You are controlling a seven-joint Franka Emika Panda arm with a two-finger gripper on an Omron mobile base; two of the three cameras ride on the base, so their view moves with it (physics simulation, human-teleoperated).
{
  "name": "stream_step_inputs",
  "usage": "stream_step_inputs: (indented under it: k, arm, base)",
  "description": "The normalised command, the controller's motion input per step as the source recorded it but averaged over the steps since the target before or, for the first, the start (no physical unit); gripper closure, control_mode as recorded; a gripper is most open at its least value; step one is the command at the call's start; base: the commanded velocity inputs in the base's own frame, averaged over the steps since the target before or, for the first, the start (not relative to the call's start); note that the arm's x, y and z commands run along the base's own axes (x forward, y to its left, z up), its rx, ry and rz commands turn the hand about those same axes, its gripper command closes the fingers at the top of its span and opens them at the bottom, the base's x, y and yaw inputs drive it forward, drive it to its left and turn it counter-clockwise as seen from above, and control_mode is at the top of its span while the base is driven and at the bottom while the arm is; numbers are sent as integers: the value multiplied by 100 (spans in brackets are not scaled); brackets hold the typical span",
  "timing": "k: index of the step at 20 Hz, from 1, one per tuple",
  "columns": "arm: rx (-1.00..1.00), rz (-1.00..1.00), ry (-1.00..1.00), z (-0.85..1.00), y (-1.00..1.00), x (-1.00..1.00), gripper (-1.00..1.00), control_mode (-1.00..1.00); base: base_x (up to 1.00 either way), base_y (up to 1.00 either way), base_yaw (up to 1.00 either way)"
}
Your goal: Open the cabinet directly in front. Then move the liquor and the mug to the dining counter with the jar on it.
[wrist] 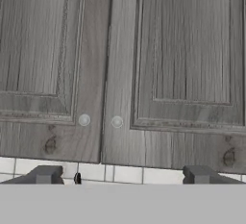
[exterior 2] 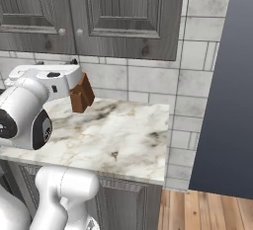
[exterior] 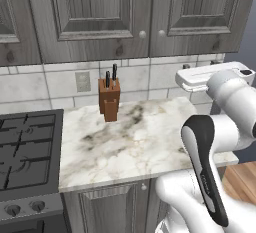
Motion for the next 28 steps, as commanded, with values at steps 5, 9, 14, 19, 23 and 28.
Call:
stream_step_inputs:
  k: [5, 9, 14, 19, 23, 28]
  arm:
    - [0, 0, -8, 0, 13, -9, -100, -100]
    - [0, 0, -3, 0, 56, 0, -100, -100]
    - [0, 0, 0, 0, 55, 1, -100, -100]
    - [0, 0, 0, 0, 8, 1, -100, -100]
    - [0, 0, 0, 3, 4, 7, -100, -100]
    - [0, 0, 0, 1, 5, 17, -100, -100]
  base:
    - [0, 0, 0]
    - [0, 0, 0]
    - [0, 0, 0]
    - [0, 0, 0]
    - [0, 0, 0]
    - [0, 0, 0]
